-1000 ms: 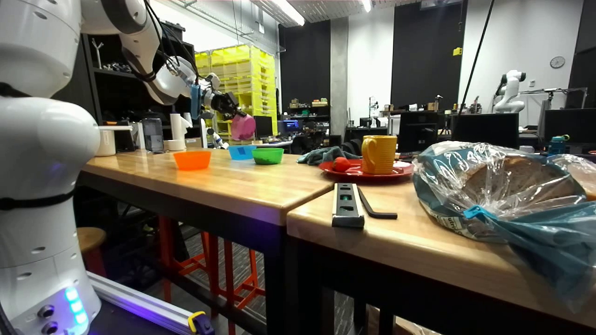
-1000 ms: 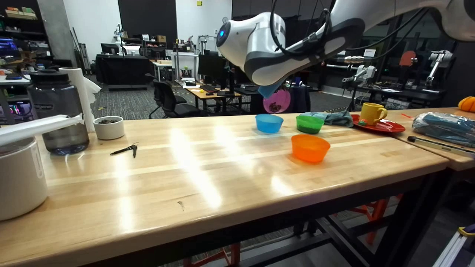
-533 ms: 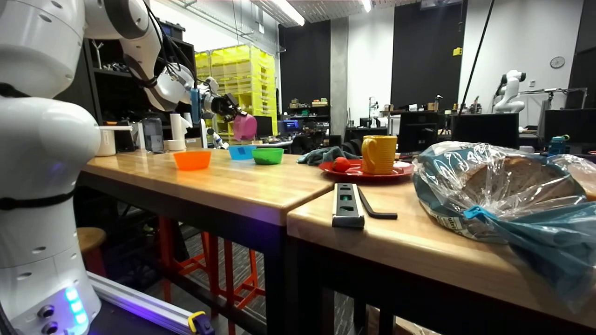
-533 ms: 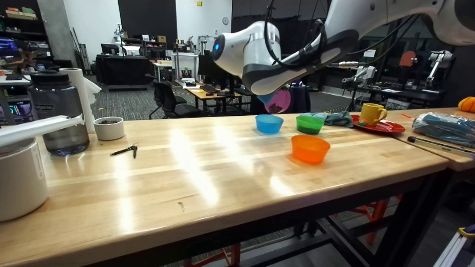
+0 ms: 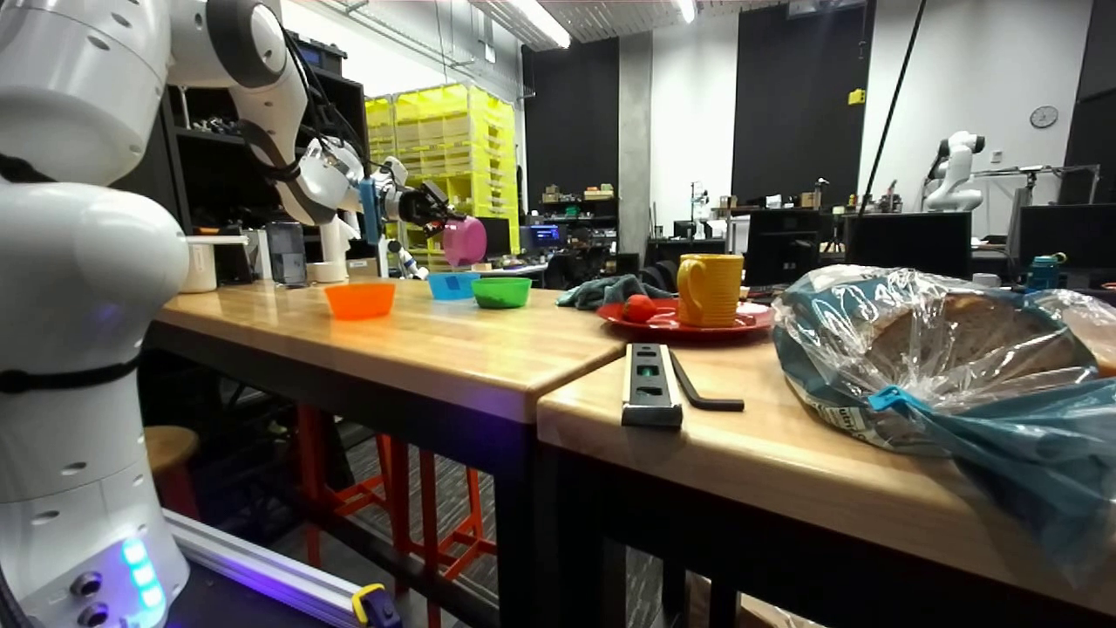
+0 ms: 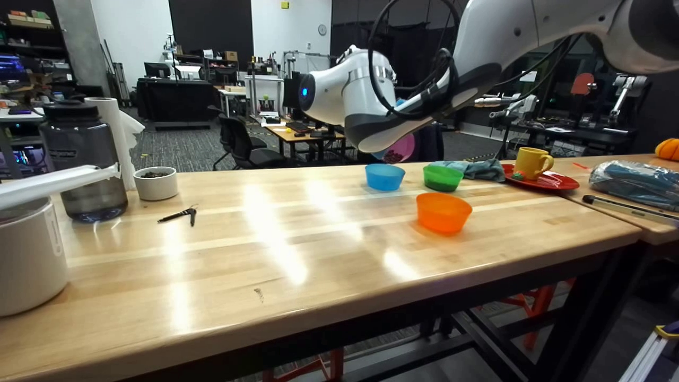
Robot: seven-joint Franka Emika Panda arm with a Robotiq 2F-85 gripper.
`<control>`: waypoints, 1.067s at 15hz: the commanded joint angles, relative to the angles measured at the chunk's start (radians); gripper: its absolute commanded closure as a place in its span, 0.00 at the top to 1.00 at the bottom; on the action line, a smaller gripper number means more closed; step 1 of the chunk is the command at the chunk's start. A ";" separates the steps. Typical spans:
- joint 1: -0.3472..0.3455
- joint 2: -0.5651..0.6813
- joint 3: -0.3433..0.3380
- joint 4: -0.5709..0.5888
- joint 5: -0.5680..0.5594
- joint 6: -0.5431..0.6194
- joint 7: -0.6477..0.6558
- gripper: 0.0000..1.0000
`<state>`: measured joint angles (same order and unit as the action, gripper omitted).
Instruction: Pour the contents in the purple bowl into the blue bowl.
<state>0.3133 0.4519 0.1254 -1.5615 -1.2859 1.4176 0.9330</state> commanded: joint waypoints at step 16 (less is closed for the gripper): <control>0.046 0.045 0.028 -0.052 -0.175 -0.143 0.037 0.01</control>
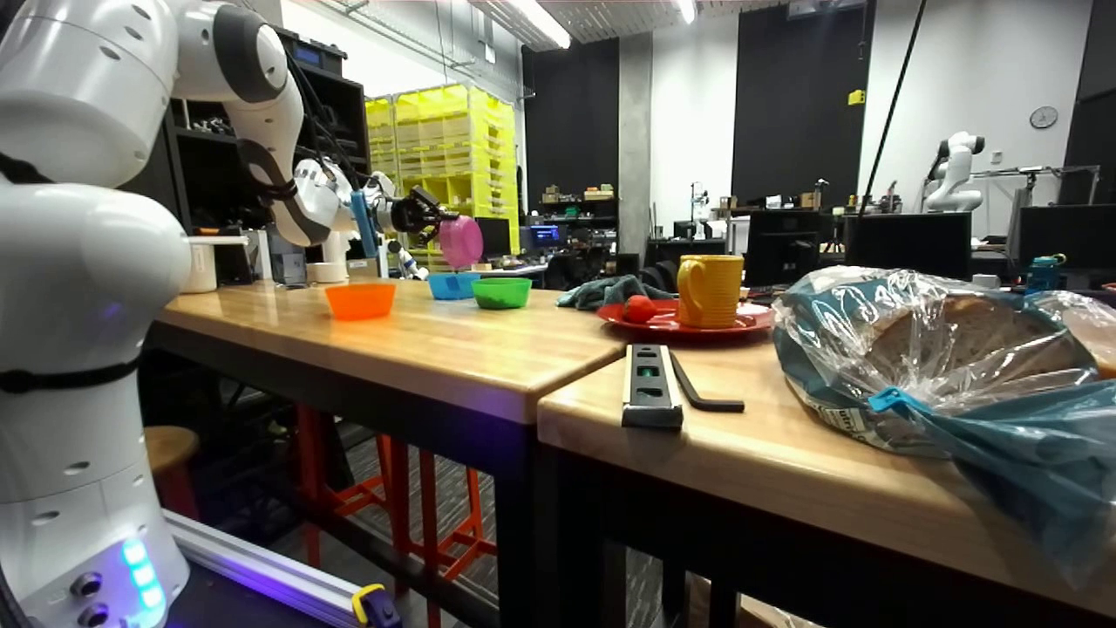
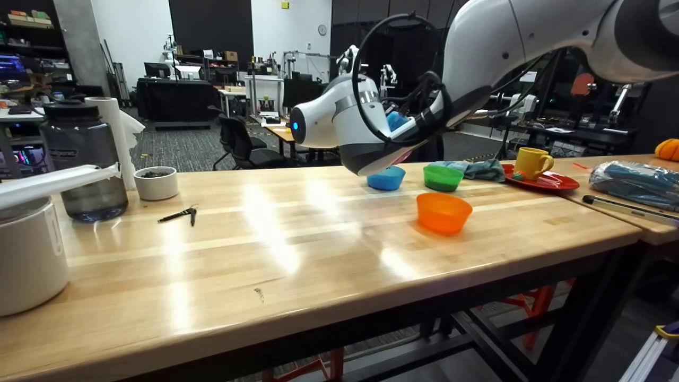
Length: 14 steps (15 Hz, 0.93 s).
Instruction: Pour the contents in the purple bowl into the blue bowl.
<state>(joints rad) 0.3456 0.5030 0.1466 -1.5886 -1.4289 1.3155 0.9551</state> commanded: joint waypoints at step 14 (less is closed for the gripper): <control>0.014 -0.030 0.064 -0.055 -0.051 -0.073 0.048 0.01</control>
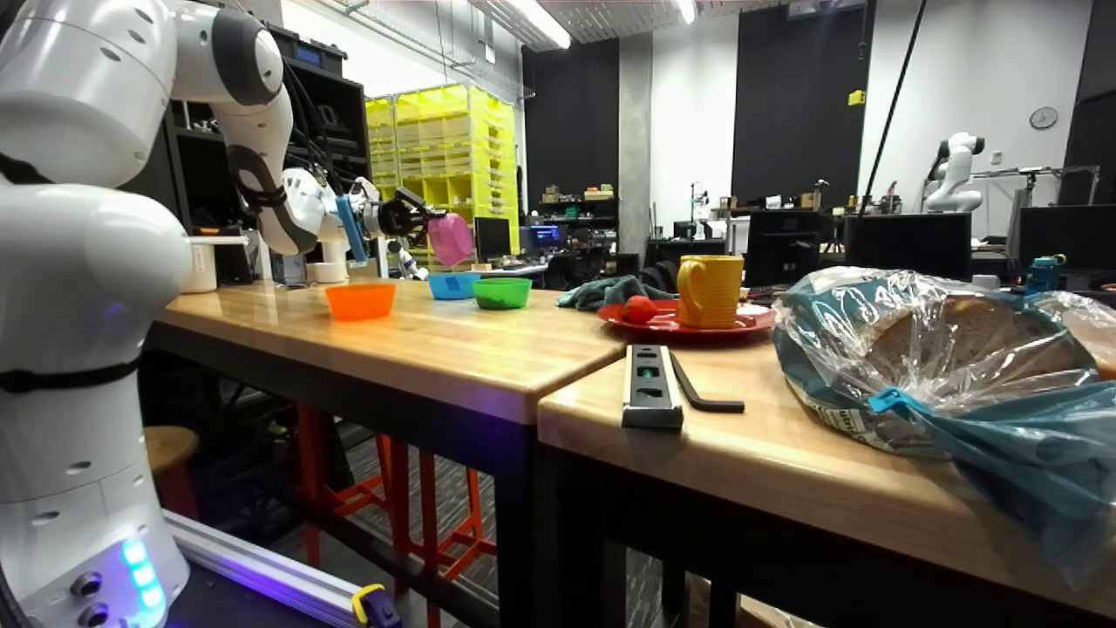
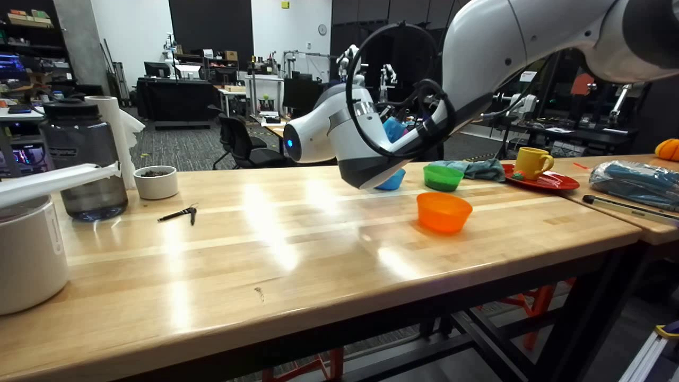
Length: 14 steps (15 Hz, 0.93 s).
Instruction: Pour the contents in the purple bowl into the blue bowl.
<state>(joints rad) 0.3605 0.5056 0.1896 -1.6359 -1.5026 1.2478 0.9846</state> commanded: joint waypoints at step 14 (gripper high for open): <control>0.001 -0.113 0.074 0.009 0.102 0.035 0.053 0.01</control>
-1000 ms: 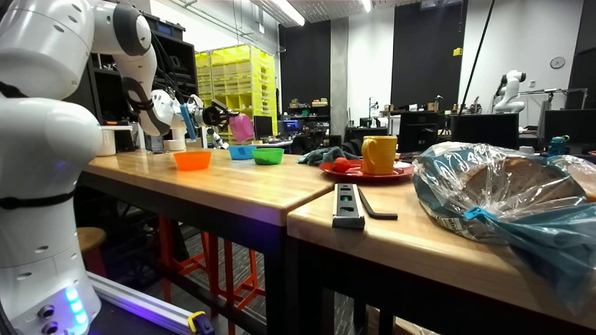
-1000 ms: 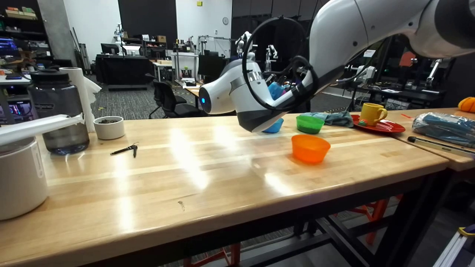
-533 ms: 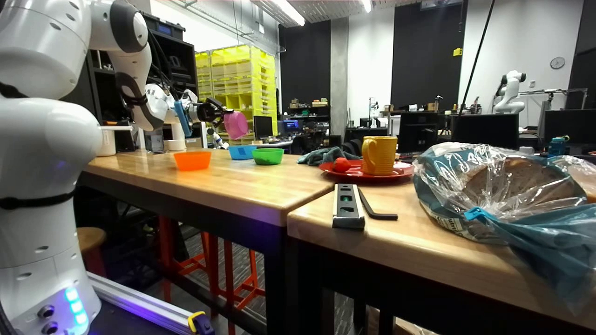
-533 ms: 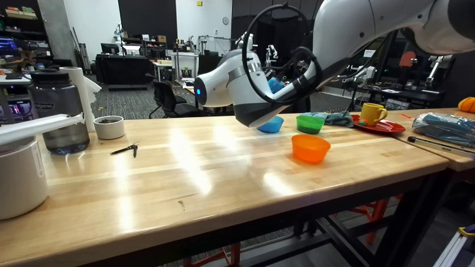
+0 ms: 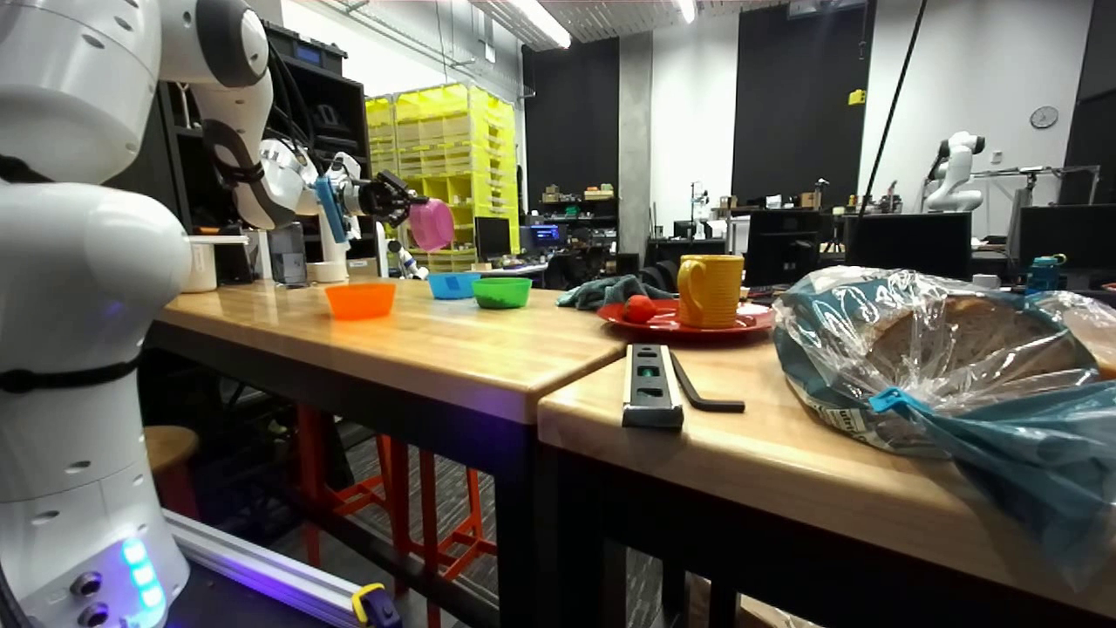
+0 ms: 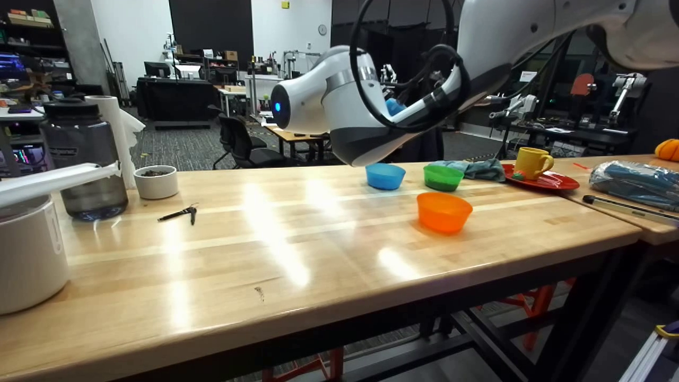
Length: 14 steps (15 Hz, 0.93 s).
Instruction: Pour the contents in the purple bowl into the blue bowl.
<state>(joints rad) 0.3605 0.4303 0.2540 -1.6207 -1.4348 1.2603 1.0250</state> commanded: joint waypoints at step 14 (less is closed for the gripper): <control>-0.022 -0.115 0.023 0.049 0.402 0.220 -0.037 0.01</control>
<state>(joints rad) 0.3553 0.3530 0.2742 -1.5706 -1.1288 1.4287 1.0247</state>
